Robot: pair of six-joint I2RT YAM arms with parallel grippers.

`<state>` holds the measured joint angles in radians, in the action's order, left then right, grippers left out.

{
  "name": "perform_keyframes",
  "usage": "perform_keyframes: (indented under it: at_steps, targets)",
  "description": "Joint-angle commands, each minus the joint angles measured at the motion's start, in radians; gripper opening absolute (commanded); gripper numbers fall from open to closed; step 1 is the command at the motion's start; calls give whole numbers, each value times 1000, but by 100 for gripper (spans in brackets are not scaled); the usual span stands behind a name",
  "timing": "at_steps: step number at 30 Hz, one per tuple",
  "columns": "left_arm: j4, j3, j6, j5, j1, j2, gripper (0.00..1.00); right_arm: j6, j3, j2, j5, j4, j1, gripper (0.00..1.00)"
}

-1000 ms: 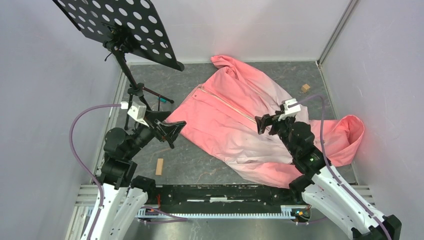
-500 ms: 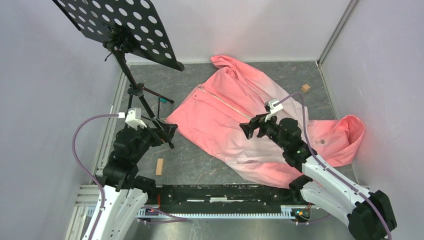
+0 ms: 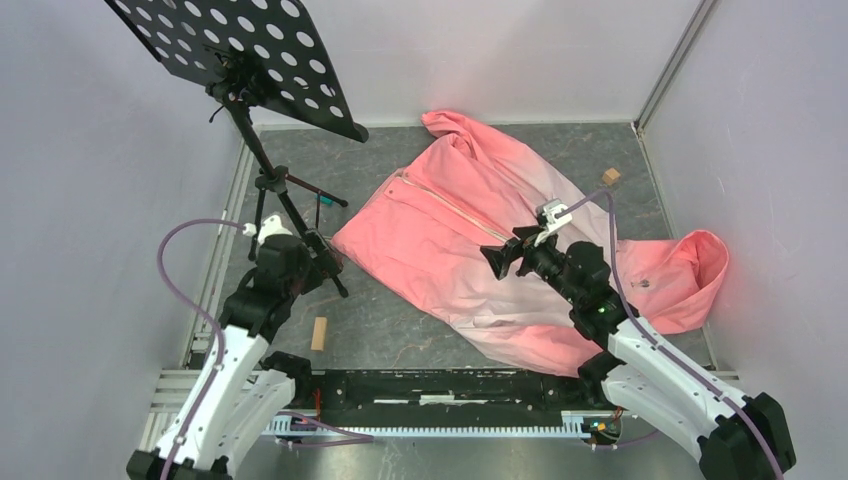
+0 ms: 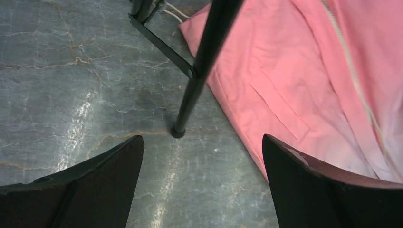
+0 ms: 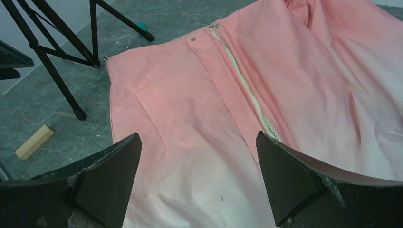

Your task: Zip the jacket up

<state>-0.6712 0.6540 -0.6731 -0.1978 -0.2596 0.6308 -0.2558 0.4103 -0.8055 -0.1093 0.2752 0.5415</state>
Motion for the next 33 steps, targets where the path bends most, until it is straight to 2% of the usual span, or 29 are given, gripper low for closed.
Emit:
perform_keyframes:
  at_steps: [1,5,10,17,33]
  targets:
    - [131,-22,-49,-115,-1,70,100,17,-11,33,9,27,3,97]
    - [240,-66,-66,-147,-1,109,100,12,-21,50,1,27,2,97]
    - [301,-102,-90,-183,-1,171,100,-4,-44,54,-29,42,2,97]
    - [474,-176,-93,-216,-1,178,100,-24,-71,36,-81,75,3,97]
    - [641,-187,-66,-307,-1,348,100,-2,-77,54,-98,39,1,97]
